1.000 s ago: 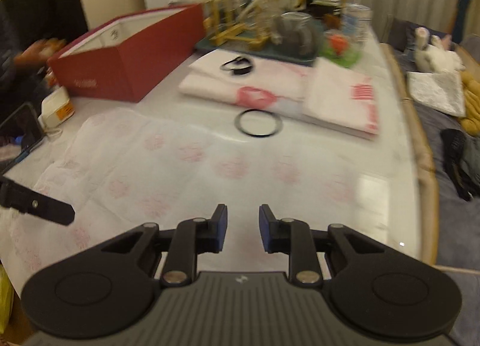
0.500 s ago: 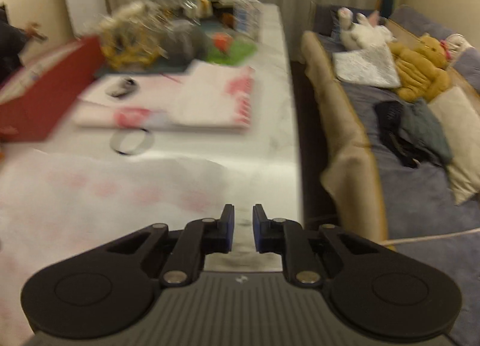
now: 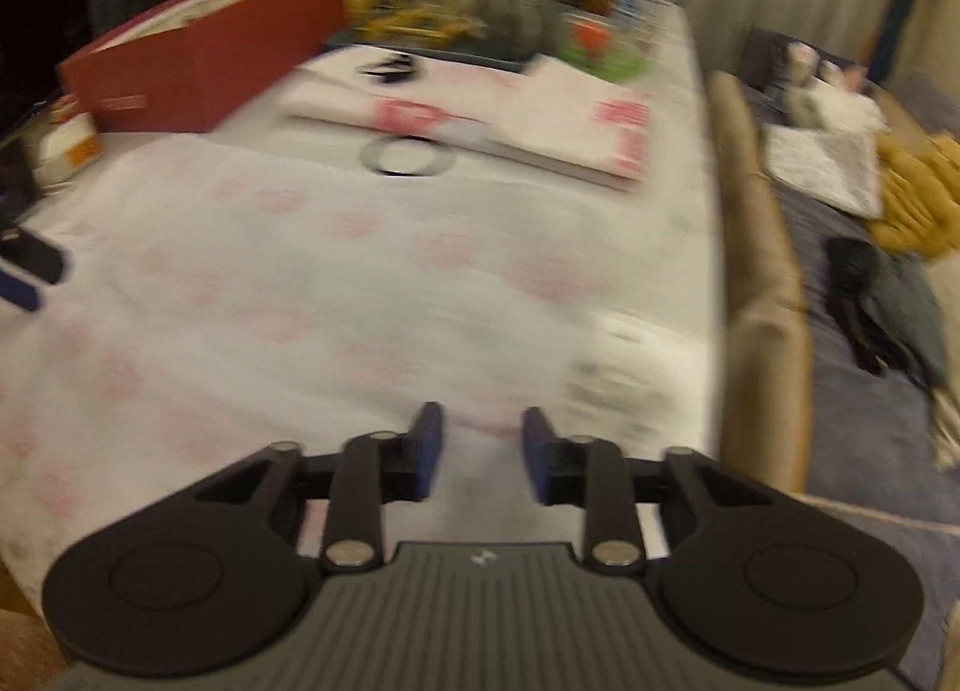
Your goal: Fold shopping bag
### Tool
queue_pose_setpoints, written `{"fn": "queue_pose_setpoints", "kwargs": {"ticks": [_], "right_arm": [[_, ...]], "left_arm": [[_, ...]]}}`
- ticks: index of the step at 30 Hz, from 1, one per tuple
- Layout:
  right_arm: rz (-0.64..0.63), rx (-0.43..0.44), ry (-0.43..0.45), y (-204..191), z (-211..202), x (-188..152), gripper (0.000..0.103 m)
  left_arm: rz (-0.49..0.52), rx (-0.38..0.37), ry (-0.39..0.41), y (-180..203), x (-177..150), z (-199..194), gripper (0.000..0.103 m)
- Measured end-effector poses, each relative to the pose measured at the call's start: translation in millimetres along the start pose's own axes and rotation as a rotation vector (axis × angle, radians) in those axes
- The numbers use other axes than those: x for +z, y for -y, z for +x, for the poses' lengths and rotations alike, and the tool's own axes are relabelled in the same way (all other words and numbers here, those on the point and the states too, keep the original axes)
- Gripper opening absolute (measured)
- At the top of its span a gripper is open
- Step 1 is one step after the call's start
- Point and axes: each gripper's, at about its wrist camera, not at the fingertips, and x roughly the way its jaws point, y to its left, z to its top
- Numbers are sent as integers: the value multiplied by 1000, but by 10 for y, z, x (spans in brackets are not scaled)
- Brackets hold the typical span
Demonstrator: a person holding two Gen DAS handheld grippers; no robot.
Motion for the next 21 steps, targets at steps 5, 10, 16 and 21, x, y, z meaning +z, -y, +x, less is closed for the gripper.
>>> {"fn": "queue_pose_setpoints", "kwargs": {"ticks": [5, 10, 16, 21], "right_arm": [[87, 32, 127, 37, -146, 230, 24], [10, 106, 114, -372, 239, 547, 24], [126, -43, 111, -51, 539, 547, 23], [168, -152, 138, 335, 320, 434, 23]], "left_arm": [[4, 7, 0, 16, 3, 3, 103], [0, 17, -2, 31, 11, 7, 103], [-1, 32, 1, 55, 6, 17, 103], [4, 30, 1, 46, 3, 11, 103]]}}
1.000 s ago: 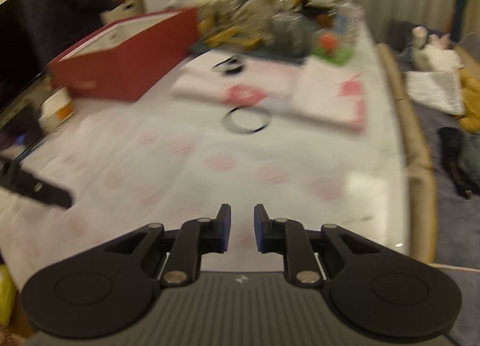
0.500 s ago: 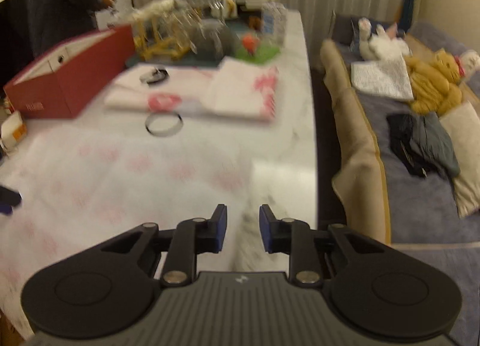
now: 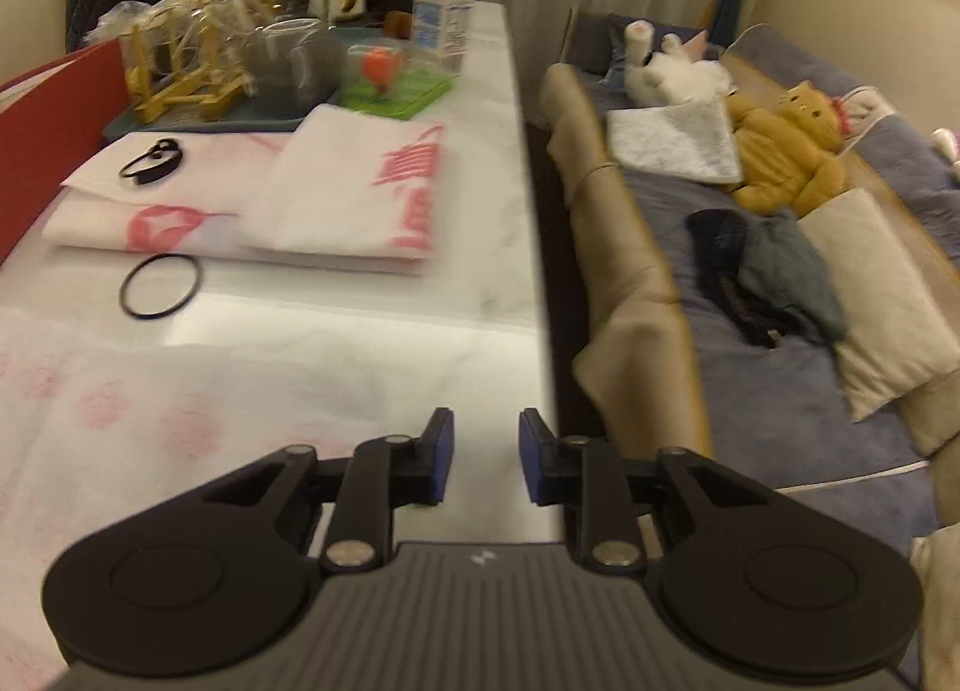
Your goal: Fold shopping bag
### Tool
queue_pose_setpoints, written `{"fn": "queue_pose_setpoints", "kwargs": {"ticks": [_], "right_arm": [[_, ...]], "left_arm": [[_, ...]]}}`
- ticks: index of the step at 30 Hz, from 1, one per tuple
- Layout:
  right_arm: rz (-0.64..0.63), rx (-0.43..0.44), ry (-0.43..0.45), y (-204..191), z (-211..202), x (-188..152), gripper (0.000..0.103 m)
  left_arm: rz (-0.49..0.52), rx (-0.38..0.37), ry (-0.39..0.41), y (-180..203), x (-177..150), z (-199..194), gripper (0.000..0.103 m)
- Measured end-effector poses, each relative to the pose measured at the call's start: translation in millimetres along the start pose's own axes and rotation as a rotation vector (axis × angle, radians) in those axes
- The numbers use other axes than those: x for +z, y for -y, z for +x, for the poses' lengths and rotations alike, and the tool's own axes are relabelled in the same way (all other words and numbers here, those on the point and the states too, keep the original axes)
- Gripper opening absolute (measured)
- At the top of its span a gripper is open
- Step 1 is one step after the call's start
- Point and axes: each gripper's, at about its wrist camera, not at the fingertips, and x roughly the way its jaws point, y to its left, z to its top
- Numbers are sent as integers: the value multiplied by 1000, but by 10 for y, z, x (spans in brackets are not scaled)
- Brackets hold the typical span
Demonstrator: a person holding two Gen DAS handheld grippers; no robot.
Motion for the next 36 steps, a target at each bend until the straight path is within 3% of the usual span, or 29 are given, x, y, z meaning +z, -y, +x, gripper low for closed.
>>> {"fn": "queue_pose_setpoints", "kwargs": {"ticks": [3, 7, 9, 12, 13, 15, 16, 18, 22, 26, 29, 31, 34, 36], "right_arm": [[-29, 187, 68, -182, -376, -120, 23], [-184, 359, -12, -730, -572, -441, 23], [-208, 363, -38, -809, -571, -580, 23], [-197, 320, -50, -624, -568, -699, 25], [-200, 288, -52, -527, -582, -721, 25], [-188, 206, -73, -315, -606, -729, 37], [-197, 140, -88, -243, -622, -718, 38], [-246, 38, -95, -211, -673, -700, 26], [-174, 206, -14, -465, -881, -531, 26], [-248, 367, -4, -1157, -871, -389, 26], [-398, 409, -40, -1661, -777, -393, 26], [-449, 406, -88, -1845, -665, -417, 26], [-419, 411, -120, -1845, -577, -431, 26], [-404, 427, -124, -1811, -561, -427, 27]], "left_arm": [[-6, -4, -7, -9, 19, 3, 103], [-7, -10, -11, -15, 31, 8, 103], [-5, -15, -11, -23, 26, 4, 103], [-3, -23, -11, -33, 24, 1, 103], [-5, -26, -9, -39, 22, -1, 103], [-9, -36, -4, -60, 20, -7, 103], [-11, -42, -2, -69, 19, -10, 103], [-16, -51, -1, -86, 22, -13, 103], [-27, -67, -8, -113, 39, -11, 103], [-57, -118, -14, -182, 60, -9, 103], [-126, -188, -8, -331, 64, -43, 103], [-160, -199, 37, -456, 44, -187, 103], [-190, -205, 113, -669, 12, -470, 103], [-246, -203, 118, -866, -39, -570, 103]]}}
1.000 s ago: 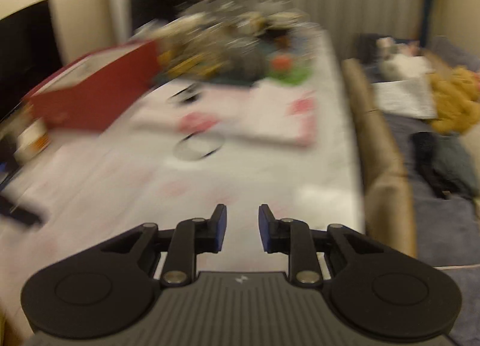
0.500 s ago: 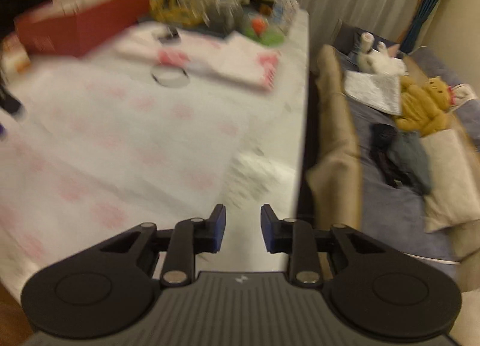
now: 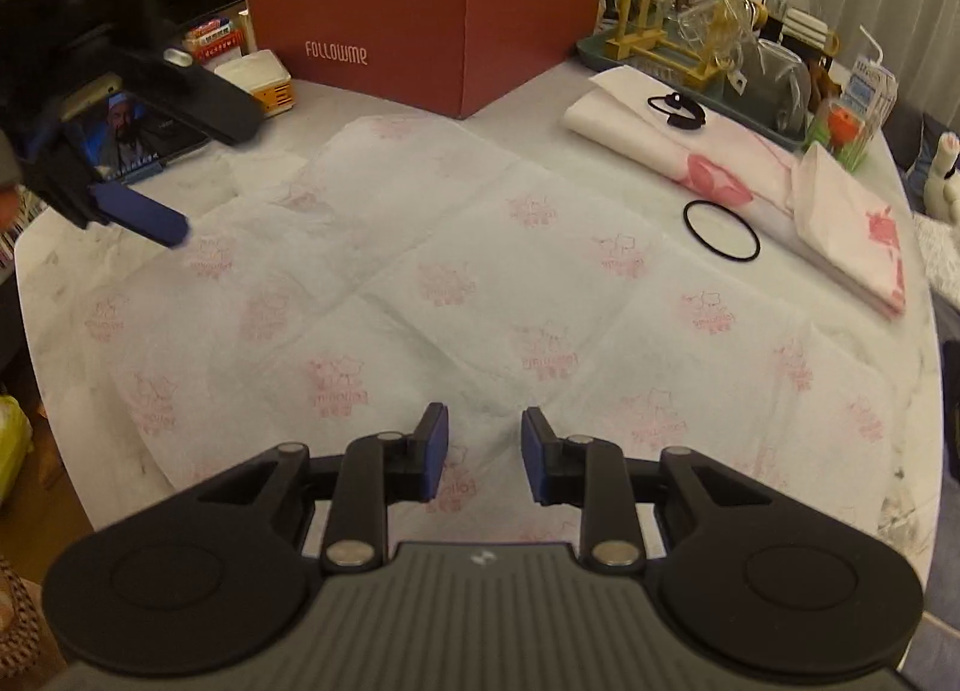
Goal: Fold shopping bag
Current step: 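Roll the left gripper and lower it to the bag edge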
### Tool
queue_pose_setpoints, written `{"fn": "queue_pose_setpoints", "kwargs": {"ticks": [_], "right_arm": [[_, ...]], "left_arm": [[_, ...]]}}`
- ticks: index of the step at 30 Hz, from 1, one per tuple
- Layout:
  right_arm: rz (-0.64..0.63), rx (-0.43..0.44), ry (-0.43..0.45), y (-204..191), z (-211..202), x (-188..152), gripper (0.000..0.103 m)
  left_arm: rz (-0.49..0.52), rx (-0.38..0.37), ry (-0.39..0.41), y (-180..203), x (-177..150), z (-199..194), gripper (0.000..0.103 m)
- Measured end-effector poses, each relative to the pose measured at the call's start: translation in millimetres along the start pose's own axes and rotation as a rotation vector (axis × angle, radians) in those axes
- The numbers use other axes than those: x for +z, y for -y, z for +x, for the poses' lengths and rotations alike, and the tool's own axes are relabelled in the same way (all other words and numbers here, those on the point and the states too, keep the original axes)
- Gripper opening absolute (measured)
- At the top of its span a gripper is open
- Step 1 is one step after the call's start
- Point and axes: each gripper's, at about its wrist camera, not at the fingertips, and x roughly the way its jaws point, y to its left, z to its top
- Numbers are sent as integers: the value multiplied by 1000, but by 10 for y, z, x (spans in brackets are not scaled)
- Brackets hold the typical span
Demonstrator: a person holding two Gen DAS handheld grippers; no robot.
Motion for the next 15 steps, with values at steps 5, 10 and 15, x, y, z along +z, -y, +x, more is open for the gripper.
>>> {"fn": "queue_pose_setpoints", "kwargs": {"ticks": [5, 10, 15], "right_arm": [[2, -1, 15, -8, -6, -21, 28], [3, 2, 15, -5, 2, -23, 28], [6, 3, 11, 13, 24, -4, 28]], "left_arm": [[-86, 23, -16, -374, -81, -98, 103], [-232, -104, -46, -637, -179, 65, 103], [-191, -180, -66, -636, -236, 166, 103]]}}
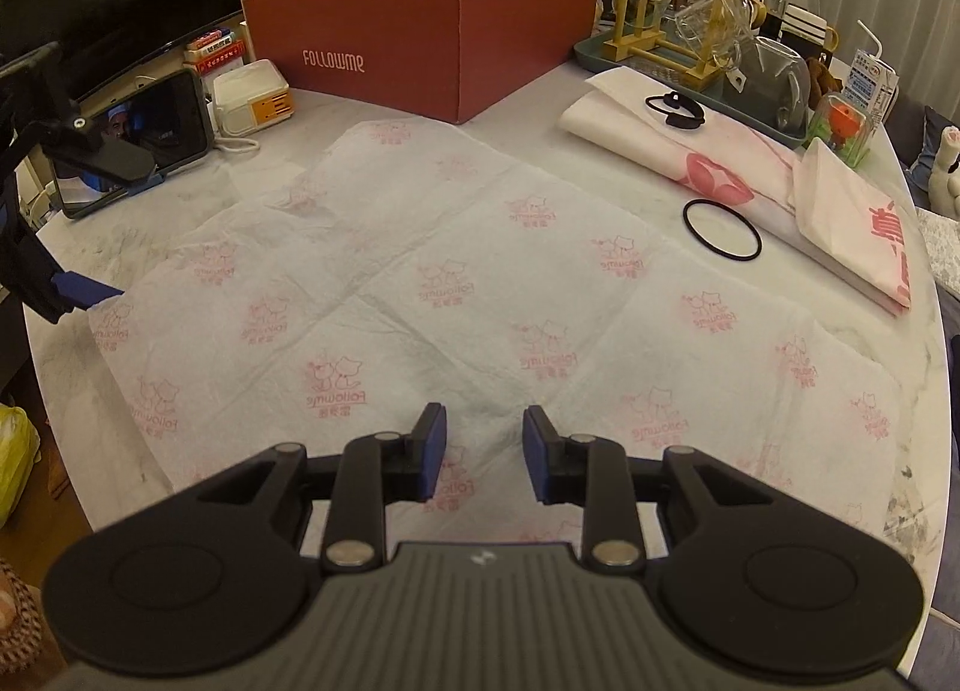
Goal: Fold shopping bag
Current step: 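Roll the left gripper and lower it to the bag edge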
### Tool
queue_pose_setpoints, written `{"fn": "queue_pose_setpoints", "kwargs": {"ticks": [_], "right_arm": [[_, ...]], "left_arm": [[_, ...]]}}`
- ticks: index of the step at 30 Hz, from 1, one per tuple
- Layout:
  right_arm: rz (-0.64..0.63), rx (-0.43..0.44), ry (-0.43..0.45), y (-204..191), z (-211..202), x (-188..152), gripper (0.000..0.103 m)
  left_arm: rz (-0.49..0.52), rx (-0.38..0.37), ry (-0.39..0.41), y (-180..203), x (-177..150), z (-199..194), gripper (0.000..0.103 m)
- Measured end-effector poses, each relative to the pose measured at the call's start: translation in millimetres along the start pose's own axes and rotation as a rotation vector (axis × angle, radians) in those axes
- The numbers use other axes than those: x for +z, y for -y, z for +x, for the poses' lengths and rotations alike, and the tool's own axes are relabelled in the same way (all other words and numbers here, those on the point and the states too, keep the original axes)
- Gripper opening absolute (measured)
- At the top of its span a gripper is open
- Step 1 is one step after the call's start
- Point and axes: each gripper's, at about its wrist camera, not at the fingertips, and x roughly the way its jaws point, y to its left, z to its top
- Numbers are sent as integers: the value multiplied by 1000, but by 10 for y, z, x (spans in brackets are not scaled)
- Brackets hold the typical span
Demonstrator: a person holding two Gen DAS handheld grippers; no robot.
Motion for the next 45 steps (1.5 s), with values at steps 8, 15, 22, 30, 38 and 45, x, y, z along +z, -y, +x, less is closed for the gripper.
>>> {"fn": "queue_pose_setpoints", "kwargs": {"ticks": [8, 15, 22, 30, 38, 45], "right_arm": [[1, -1, 0, -5, 4, -6, 28], [3, -2, 1, -6, 2, -6, 28], [1, -2, -4, -12, 5, -2, 28], [3, -4, -5, -12, -4, -10, 28], [4, -7, -7, -17, 3, -5, 28], [6, -11, -8, -18, 12, -5, 29]], "left_arm": [[-84, -204, -20, -53, -28, 63, 103], [-137, -236, -85, -134, -96, 225, 103], [-51, -244, -100, 51, -162, 173, 103], [71, 53, -60, 86, -127, -120, 103], [-39, -104, -69, 18, -136, 152, 103], [-85, -230, -150, 57, -305, 388, 103]]}}
